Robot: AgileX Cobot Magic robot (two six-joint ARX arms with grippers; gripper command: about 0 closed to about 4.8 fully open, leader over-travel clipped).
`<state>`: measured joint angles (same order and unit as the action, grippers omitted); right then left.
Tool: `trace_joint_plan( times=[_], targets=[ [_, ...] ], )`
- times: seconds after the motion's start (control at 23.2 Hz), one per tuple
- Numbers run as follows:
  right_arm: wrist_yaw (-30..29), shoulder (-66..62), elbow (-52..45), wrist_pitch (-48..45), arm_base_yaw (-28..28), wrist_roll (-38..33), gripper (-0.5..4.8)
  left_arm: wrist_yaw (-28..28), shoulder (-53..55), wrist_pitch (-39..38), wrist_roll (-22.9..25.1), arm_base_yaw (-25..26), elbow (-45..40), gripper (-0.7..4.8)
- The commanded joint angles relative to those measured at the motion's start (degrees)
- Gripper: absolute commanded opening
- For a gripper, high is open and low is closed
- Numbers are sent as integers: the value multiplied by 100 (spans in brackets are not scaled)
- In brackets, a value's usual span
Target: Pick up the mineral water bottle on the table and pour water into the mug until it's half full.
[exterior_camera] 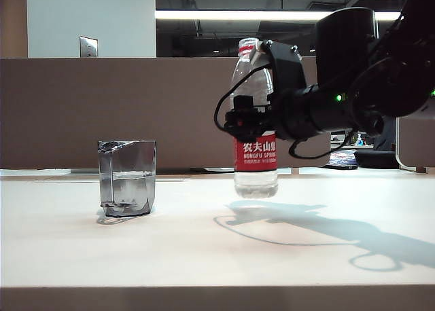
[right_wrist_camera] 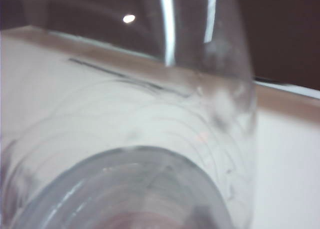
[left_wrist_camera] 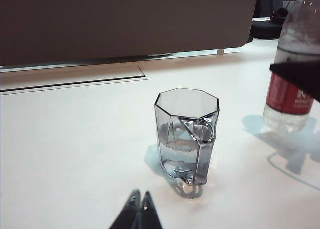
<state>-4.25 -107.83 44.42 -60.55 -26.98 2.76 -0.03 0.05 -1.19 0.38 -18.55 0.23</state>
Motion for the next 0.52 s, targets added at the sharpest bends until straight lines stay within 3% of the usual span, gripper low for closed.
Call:
trace_joint_plan(
  times=[0.04, 0.52],
  targets=[
    [-85, -15, 35, -269, -15, -33, 321, 24, 0, 39, 2, 0, 17, -5],
    [-221, -485, 44, -855, -15, -129, 331, 24, 0, 37, 2, 0, 17, -5]
  ],
)
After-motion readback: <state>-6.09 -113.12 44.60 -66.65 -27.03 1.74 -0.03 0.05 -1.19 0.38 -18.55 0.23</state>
